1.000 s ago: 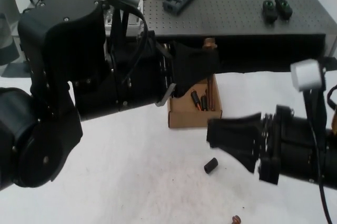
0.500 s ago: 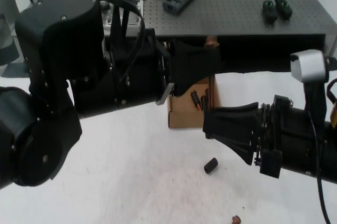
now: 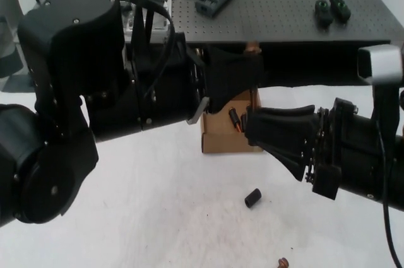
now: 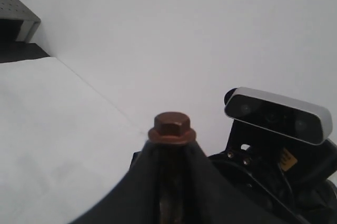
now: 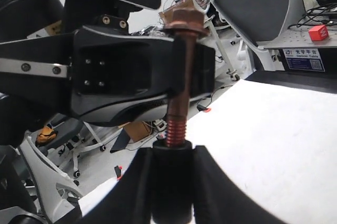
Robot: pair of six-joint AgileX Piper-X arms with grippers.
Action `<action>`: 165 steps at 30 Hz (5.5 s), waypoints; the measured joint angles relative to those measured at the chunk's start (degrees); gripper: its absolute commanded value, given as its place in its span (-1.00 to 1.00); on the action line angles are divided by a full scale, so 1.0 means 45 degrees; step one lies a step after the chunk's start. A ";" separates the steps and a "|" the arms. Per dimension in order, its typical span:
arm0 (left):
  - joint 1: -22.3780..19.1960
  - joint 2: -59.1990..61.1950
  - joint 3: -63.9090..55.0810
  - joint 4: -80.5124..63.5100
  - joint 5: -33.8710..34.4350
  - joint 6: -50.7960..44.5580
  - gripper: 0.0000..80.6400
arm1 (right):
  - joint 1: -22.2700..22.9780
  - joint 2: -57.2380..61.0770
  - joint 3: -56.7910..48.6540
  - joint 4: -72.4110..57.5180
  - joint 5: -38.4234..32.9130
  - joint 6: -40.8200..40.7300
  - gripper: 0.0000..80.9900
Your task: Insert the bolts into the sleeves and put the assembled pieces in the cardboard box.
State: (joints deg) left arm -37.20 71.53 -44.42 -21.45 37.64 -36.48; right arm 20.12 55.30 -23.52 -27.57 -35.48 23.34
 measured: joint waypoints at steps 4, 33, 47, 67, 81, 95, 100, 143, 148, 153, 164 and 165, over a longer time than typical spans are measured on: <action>0.0000 0.0000 0.0000 -0.0066 0.0303 0.0000 -0.52 | 0.0000 0.0000 0.0000 -0.0148 0.0040 0.0000 -0.96; 0.0000 0.0270 0.0000 0.6810 -0.1788 0.5112 0.15 | -0.1760 1.0412 -0.9700 0.4779 0.6522 -0.4191 -0.96; -0.2607 0.4194 -0.1850 1.0858 -0.3491 0.7348 0.15 | -0.1760 1.5458 -1.5200 1.1481 0.7191 -0.4191 -0.56; -0.4408 1.0062 -0.8682 1.5048 -0.6024 0.9022 -0.13 | -0.4947 1.0271 -1.4547 1.3616 0.6783 -0.4362 -0.15; -0.4422 1.0813 -0.9449 1.5506 -0.6361 0.9088 -1.00 | -0.5815 0.8502 -1.2694 1.4730 0.5859 -0.4173 -0.15; -0.2138 0.5355 -0.5132 1.5714 -0.8768 0.7441 -0.98 | -0.2224 0.9124 -1.1737 1.7868 0.6333 -0.6050 -0.15; -0.0728 0.1732 -0.2632 1.4940 -0.8883 0.6839 -0.98 | -0.1154 1.0821 -1.1703 1.8020 0.6740 -0.4626 -0.15; -0.0173 -0.0279 -0.2182 1.5761 -0.8779 0.6812 -0.98 | -0.0406 1.2827 -1.1639 1.8238 0.6254 -0.1521 -0.33; -0.0173 -0.0279 -0.2182 1.5761 -0.8779 0.6812 -0.98 | -0.0276 1.2827 -1.1677 1.8490 0.6658 -0.4163 -0.61; -0.0173 -0.0279 -0.2182 1.5761 -0.8779 0.6812 -0.98 | -0.0098 1.2418 -1.1650 1.9664 0.7405 -0.7636 -0.64; -0.0173 -0.0279 -0.2182 1.5761 -0.8365 0.6812 -0.98 | -0.0015 1.1786 -1.1637 2.0348 0.8394 -1.0259 0.04; -0.0173 -0.0279 -0.2182 1.5761 -0.8365 0.6812 -0.98 | -0.0015 1.1786 -1.1637 2.0348 0.8404 -1.0244 0.02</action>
State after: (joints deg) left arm -37.98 70.28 -54.24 49.47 0.00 -5.83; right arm 20.05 108.33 -75.88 64.00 2.34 -22.76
